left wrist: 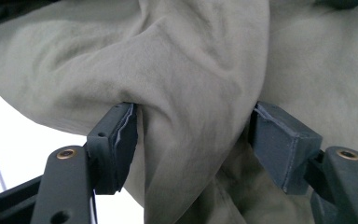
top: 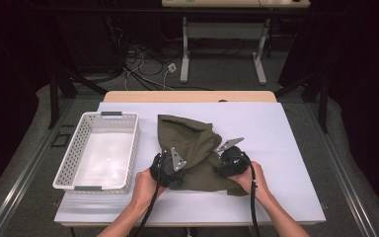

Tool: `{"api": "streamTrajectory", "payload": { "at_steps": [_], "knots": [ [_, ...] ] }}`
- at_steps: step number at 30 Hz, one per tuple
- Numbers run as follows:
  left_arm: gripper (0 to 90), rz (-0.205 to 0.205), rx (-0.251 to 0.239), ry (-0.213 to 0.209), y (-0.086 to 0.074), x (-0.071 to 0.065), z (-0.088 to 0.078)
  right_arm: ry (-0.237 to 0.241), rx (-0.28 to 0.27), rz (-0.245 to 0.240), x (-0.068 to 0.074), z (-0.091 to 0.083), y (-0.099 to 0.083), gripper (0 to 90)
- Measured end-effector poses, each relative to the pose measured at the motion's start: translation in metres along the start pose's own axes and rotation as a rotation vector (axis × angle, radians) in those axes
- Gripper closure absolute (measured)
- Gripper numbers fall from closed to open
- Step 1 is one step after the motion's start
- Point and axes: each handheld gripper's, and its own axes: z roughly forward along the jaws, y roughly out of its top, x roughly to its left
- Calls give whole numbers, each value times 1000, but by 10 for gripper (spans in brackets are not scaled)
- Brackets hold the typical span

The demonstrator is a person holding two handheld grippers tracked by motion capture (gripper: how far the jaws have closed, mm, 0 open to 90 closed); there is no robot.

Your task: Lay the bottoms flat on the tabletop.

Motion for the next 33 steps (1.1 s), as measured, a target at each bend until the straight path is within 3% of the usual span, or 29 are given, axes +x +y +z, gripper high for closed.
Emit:
{"api": "streamTrajectory", "payload": {
  "at_steps": [6,10,15,19,28,30,33],
  "knots": [
    [306,-21,-15,3,-1,4,-7,36,3,-5,-1,4,-2,693],
    [283,-21,-43,-3,2,3,-13,78,-4,35,-1,4,-5,823],
    [278,-23,-49,-33,4,0,-9,68,-7,25,7,1,-3,859],
    [288,5,-36,-35,4,-4,-3,79,-8,3,12,-2,-2,864],
    [292,39,-82,-52,8,-12,-10,110,-13,-60,27,-5,1,855],
    [292,42,-73,-58,8,-13,-8,100,-27,-46,24,-6,1,774],
    [308,43,-58,-55,6,-14,0,53,-51,-42,17,-11,1,558]
  ]
}}
